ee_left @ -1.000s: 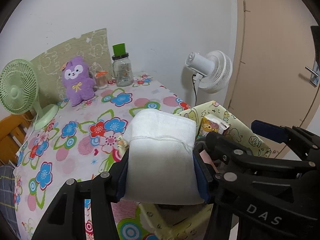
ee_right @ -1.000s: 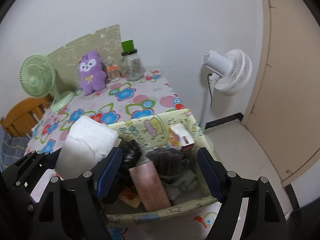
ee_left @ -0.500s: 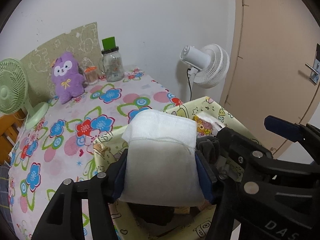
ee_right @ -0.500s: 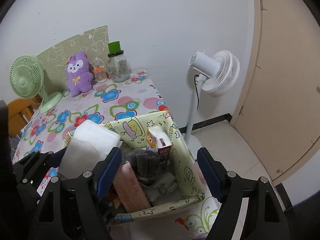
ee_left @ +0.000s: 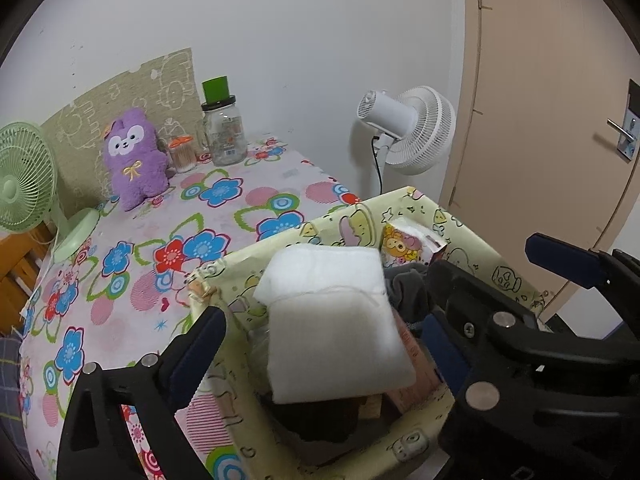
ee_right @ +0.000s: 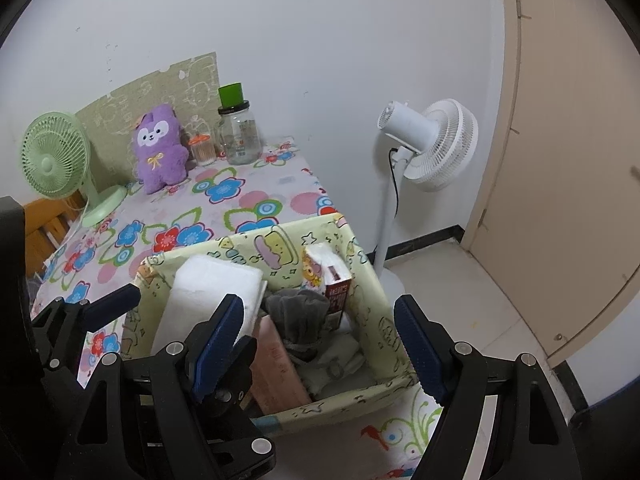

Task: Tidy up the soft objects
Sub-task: 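Lower the pink packet into the box with right tool while left lowers cotton pads, then open both tools and withdraw them from the gift box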

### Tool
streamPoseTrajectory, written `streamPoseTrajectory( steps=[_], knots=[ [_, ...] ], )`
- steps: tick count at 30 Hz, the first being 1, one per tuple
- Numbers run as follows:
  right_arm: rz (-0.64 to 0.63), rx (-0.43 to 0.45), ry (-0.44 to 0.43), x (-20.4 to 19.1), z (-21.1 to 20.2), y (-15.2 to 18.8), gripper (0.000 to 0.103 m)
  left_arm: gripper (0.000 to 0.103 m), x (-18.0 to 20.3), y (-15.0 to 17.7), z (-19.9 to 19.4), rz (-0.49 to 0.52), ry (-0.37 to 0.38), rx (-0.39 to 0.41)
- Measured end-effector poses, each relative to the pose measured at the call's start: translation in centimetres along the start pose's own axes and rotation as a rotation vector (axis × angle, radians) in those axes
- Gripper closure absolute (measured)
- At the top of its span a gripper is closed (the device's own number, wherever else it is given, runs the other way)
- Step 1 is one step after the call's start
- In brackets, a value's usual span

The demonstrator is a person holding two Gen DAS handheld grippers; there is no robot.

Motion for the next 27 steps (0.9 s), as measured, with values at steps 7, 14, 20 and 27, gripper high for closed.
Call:
streamPoseTrajectory(
  steps=[7,14,20,27],
  knots=[
    [-0.007,0.000,-0.022,-1.7,-0.4,0.6,0.023,0.002,-1.6,0.8,-1.0,-0.016,-0.020,0.006],
    [-0.033,0.003,-0.045,-3.6,-0.8,1.1,0.023,0.002,-3.4,1.6,-2.2,-0.049,-0.041,0.014],
    [-0.045,0.014,-0.072,-5.2,-1.5,1.3,0.023,0.002,-5.1,2.3,-3.5,-0.075,-0.074,0.030],
    [-0.059,0.024,-0.101,-6.7,-2.4,1.6,0.023,0.001,-6.4,3.0,-5.0,-0.099,-0.108,0.045]
  ],
)
Point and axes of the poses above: each gripper's, at about its wrist camera, not at the fingertips, and z roughly the way its jaws point, x to its right, y to its underside, the point moved 7 cm from there along z, roughly the way its jaws point, and after that the axes turned 1 degree about -y, right-handed, at the moved point
